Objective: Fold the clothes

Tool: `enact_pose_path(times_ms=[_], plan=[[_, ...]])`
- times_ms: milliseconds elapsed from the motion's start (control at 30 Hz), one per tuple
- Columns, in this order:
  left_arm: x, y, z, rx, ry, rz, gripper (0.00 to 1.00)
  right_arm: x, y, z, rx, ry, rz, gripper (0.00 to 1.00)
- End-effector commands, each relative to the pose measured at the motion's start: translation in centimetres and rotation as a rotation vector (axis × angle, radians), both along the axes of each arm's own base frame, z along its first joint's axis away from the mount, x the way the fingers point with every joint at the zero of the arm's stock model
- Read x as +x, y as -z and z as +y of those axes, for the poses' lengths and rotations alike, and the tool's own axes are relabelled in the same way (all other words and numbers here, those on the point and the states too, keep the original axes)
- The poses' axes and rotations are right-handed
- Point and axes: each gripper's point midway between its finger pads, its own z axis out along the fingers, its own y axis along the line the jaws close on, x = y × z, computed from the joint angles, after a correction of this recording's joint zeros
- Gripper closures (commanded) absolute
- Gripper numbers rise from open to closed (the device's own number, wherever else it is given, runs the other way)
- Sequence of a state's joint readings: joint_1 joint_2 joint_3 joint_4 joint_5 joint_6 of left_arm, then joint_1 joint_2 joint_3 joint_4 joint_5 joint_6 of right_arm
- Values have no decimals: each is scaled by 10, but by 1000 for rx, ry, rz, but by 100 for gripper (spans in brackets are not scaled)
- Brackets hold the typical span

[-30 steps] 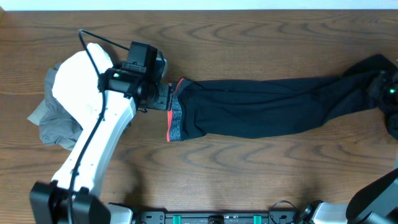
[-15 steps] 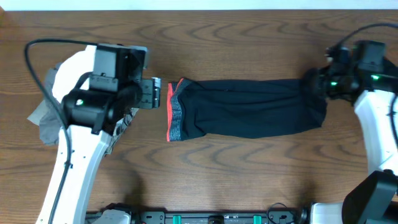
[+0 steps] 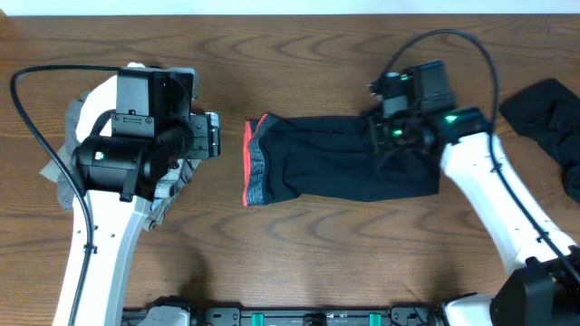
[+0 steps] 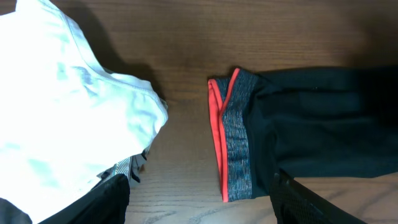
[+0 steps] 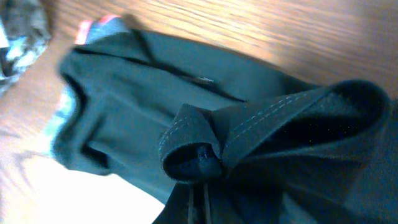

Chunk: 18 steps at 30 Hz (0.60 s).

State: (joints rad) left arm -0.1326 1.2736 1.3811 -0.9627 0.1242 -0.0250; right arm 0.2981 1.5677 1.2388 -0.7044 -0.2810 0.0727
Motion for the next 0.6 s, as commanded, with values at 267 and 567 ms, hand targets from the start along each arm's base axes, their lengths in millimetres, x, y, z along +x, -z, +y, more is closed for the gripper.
enact_pose_path(times_ms=[267,567], plan=[[1,-8,4,10,-8,-23,26,-28,44,123,191,-175,140,99],[-3,-1,4,15,-8,13,24,-14,47,141,225,-201,77,55]])
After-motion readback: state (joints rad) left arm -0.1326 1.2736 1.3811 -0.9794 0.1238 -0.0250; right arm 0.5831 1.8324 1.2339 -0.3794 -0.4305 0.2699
